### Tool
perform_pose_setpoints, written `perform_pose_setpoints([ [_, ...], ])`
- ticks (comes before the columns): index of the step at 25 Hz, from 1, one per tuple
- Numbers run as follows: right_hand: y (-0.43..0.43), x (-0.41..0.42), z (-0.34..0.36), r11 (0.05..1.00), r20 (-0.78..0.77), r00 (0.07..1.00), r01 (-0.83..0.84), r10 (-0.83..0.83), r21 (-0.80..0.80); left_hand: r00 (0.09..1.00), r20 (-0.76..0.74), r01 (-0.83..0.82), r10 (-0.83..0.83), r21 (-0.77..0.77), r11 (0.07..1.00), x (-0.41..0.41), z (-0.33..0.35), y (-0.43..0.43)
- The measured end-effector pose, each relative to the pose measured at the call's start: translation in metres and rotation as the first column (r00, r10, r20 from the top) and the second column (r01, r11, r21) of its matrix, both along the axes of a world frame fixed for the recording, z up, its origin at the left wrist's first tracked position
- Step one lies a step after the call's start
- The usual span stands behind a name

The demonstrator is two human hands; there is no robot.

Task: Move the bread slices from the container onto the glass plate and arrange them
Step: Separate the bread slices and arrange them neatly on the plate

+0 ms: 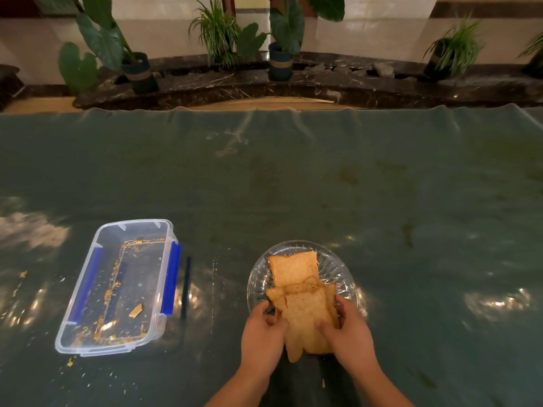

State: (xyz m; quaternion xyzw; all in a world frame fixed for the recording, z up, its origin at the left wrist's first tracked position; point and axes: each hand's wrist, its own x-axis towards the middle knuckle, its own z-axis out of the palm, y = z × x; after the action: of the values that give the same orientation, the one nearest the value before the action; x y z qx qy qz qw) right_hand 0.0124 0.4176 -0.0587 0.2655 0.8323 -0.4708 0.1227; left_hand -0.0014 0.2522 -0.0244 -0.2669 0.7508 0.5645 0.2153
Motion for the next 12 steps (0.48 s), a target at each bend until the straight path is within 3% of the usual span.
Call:
perform_pose_setpoints([
  [4, 0.0, -0.022, 0.008, 0.965, -0.141, 0.989, -0.015, 0.053, 0.263, 0.984, -0.166, 0.041, -0.063, -0.132, 0.99, -0.023, 0.001, -0.005],
  [6, 0.002, -0.049, 0.013, 0.961, -0.158, 0.98, -0.076, 0.121, 0.264, 0.965, -0.193, 0.14, -0.175, -0.186, 0.973, -0.048, -0.001, -0.002],
  [8, 0.003, -0.08, 0.017, 0.949, -0.046, 0.974, -0.207, 0.223, 0.237, 0.958, -0.141, 0.218, -0.252, -0.216, 0.952, -0.07, -0.007, 0.002],
  [10, 0.001, -0.098, 0.014, 0.924, 0.046, 0.951, -0.307, 0.305, 0.229, 0.964, -0.082, 0.232, -0.254, -0.212, 0.949, -0.081, -0.012, 0.005],
  [12, 0.001, -0.103, 0.005, 0.93, 0.019, 0.956, -0.29, 0.293, 0.224, 0.979, -0.052, 0.188, -0.199, -0.164, 0.968, -0.084, -0.017, 0.005],
])
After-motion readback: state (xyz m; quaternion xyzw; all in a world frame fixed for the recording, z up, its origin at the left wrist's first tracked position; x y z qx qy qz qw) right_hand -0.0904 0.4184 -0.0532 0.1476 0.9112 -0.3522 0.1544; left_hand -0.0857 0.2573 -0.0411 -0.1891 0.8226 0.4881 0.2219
